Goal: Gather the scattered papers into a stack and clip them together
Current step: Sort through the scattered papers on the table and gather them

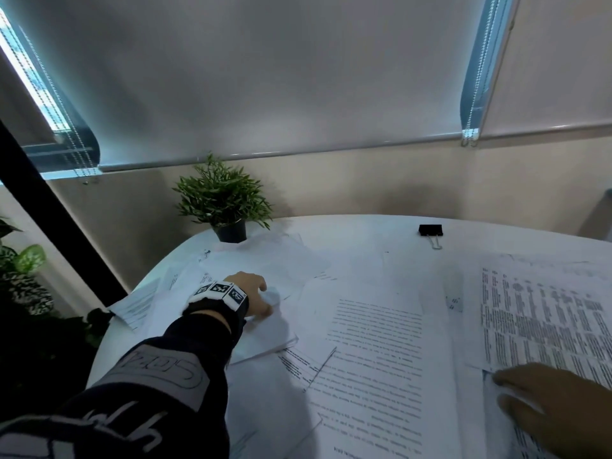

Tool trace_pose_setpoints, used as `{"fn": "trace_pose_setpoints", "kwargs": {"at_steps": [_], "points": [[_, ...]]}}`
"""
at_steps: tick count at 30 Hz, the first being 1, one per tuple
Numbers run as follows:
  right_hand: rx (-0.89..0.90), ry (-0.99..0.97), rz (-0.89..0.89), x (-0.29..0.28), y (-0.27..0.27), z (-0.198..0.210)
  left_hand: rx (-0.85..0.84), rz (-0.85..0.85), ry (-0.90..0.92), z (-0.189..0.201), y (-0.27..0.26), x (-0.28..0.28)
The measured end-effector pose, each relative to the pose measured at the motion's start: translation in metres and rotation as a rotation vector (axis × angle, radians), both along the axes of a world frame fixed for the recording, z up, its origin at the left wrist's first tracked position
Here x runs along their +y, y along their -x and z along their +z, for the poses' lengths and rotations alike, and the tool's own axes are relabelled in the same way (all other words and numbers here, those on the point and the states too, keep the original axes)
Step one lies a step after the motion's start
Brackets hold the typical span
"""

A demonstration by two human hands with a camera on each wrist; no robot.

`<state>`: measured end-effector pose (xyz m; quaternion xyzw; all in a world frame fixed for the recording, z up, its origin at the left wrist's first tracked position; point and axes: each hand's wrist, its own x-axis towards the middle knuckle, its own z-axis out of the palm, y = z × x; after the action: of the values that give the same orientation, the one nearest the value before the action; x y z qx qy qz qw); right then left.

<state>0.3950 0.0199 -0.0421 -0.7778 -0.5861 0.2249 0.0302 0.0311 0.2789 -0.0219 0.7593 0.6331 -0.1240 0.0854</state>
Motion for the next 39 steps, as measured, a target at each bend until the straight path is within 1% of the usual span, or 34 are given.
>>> {"fn": "trace_pose_setpoints", "kwargs": {"at_steps": [1,3,5,7,9,11,13,14,16,17,18,19,20,21,23,25,26,28,30,32,33,35,36,37,38,39], "points": [[-0.083,0.043,0.088,0.002,0.0,-0.001,-0.005,-0.007,-0.012,0.0,0.001,0.001],[-0.207,0.18,0.139,0.004,0.001,-0.005,-0.003,-0.031,-0.048,-0.002,0.002,0.002],[-0.222,0.192,0.116,0.0,0.004,-0.003,0.0,-0.05,-0.065,-0.004,0.002,0.0],[-0.258,0.178,0.132,-0.001,0.006,-0.002,0.009,-0.068,-0.086,-0.006,0.002,-0.004],[-0.252,0.185,0.134,-0.003,0.008,0.003,0.006,-0.078,-0.092,-0.005,0.002,-0.006],[-0.255,0.174,0.125,-0.006,0.01,0.006,-0.038,-0.062,-0.126,0.002,0.005,-0.01],[-0.24,0.119,0.108,-0.01,0.016,0.011,-0.13,-0.039,-0.218,0.02,0.008,-0.017],[-0.196,0.087,0.064,-0.01,0.018,0.012,-0.197,-0.031,-0.284,0.032,0.01,-0.022],[-0.032,-0.019,-0.039,-0.012,0.027,0.021,-0.363,-0.048,-0.454,0.061,0.015,-0.04],[0.022,-0.128,-0.06,-0.012,0.036,0.028,-0.46,-0.101,-0.551,0.076,0.018,-0.052],[0.083,-0.278,-0.083,-0.01,0.046,0.036,-0.576,-0.185,-0.626,0.091,0.022,-0.066],[0.171,-0.433,-0.105,-0.008,0.058,0.046,-0.697,-0.29,-0.658,0.105,0.026,-0.081],[0.271,-0.56,-0.13,-0.006,0.072,0.056,-0.796,-0.395,-0.643,0.117,0.029,-0.096],[0.374,-0.652,-0.137,-0.003,0.086,0.068,-0.854,-0.49,-0.593,0.128,0.032,-0.111],[0.548,-0.774,-0.118,0.0,0.105,0.082,-0.855,-0.632,-0.476,0.143,0.035,-0.136],[0.661,-0.831,-0.087,0.005,0.116,0.086,-0.839,-0.73,-0.366,0.15,0.035,-0.153],[0.708,-0.838,-0.066,0.006,0.12,0.085,-0.857,-0.758,-0.3,0.152,0.034,-0.16],[0.788,-0.821,-0.012,0.008,0.122,0.079,-0.954,-0.786,-0.19,0.154,0.035,-0.17],[0.853,-0.775,0.042,0.008,0.123,0.075,-1.059,-0.787,-0.115,0.156,0.039,-0.175],[0.881,-0.721,0.091,0.006,0.124,0.073,-1.086,-0.791,-0.08,0.158,0.04,-0.177],[0.871,-0.683,0.097,0.004,0.125,0.074,-1.091,-0.8,-0.062,0.158,0.04,-0.177],[0.95,-0.651,0.036,-0.005,0.129,0.08,-1.13,-0.78,-0.049,0.154,0.038,-0.172],[0.975,-0.68,-0.016,-0.009,0.13,0.079,-1.17,-0.722,-0.07,0.149,0.038,-0.166],[0.96,-0.72,-0.088,-0.013,0.129,0.077,-1.213,-0.622,-0.103,0.142,0.039,-0.159],[0.935,-0.762,-0.183,-0.017,0.128,0.074,-1.238,-0.495,-0.159,0.132,0.039,-0.15],[0.921,-0.787,-0.29,-0.022,0.122,0.065,-1.215,-0.369,-0.225,0.12,0.041,-0.14]]}}
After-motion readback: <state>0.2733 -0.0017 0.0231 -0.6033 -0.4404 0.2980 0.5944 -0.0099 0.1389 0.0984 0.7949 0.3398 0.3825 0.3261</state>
